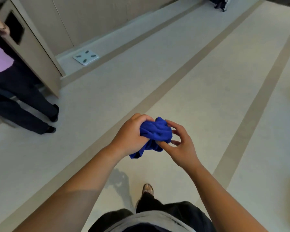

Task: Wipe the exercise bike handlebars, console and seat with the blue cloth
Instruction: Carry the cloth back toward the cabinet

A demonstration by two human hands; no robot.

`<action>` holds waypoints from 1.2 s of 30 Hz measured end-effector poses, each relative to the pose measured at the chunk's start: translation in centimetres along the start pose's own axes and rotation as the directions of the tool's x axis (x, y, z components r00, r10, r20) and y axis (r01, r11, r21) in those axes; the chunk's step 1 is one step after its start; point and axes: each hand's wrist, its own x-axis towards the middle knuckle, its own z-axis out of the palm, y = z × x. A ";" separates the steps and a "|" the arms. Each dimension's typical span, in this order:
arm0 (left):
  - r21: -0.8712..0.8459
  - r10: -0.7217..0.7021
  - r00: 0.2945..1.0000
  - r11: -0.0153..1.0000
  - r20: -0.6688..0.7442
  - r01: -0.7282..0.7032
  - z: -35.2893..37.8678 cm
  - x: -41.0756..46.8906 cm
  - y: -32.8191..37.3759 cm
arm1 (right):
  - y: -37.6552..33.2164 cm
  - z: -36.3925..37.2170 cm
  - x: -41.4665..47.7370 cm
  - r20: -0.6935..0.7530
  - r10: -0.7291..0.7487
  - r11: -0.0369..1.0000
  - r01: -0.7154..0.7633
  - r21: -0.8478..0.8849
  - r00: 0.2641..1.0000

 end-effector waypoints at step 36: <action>0.001 -0.108 0.975 0.994 -0.195 0.111 -38.4 50.2 -20.3 | -8.7 24.5 66.1 0.144 -0.078 0.996 0.072 0.043 0.987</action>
